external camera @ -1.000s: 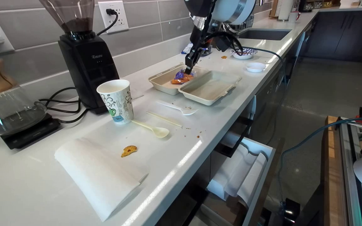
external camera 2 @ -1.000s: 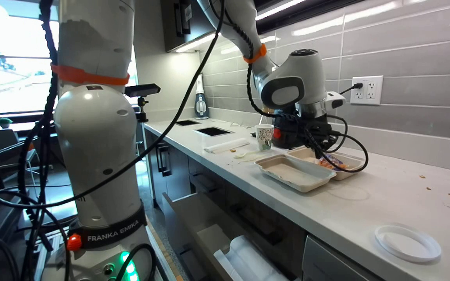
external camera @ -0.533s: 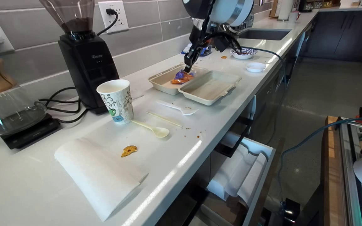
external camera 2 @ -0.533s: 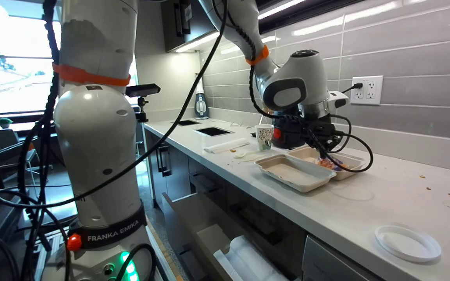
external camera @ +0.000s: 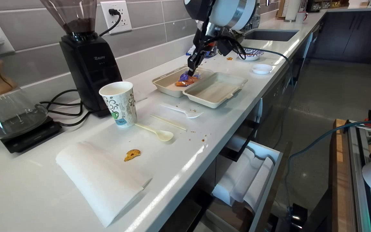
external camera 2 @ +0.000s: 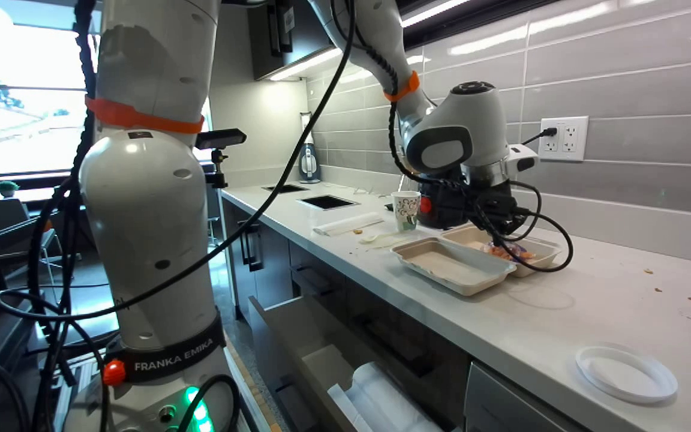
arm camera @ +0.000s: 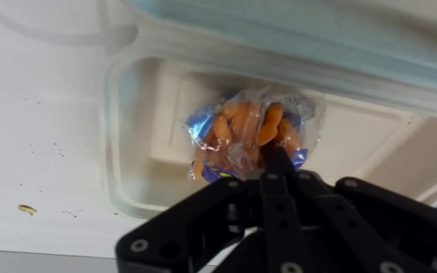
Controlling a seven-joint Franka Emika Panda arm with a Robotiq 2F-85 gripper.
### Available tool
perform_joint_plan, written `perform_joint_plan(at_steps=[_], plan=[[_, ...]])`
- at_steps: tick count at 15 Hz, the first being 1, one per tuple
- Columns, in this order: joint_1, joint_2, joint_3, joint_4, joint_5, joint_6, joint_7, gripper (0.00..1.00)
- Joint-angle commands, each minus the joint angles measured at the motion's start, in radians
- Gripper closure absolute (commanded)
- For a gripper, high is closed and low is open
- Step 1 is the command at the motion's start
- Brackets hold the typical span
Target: Remove one orange object from upper segment of the takeaway pack and put it in the lower segment
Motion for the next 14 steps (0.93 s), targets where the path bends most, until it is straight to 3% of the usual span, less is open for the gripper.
perform_joint_plan(at_steps=[1,8,14], plan=[[-0.029,0.043,0.034,0.031,0.055,0.032,-0.063,1.0],[-0.064,0.076,0.069,0.052,0.085,0.1,-0.115,1.0],[-0.095,0.089,0.095,0.069,0.087,0.074,-0.127,1.0]])
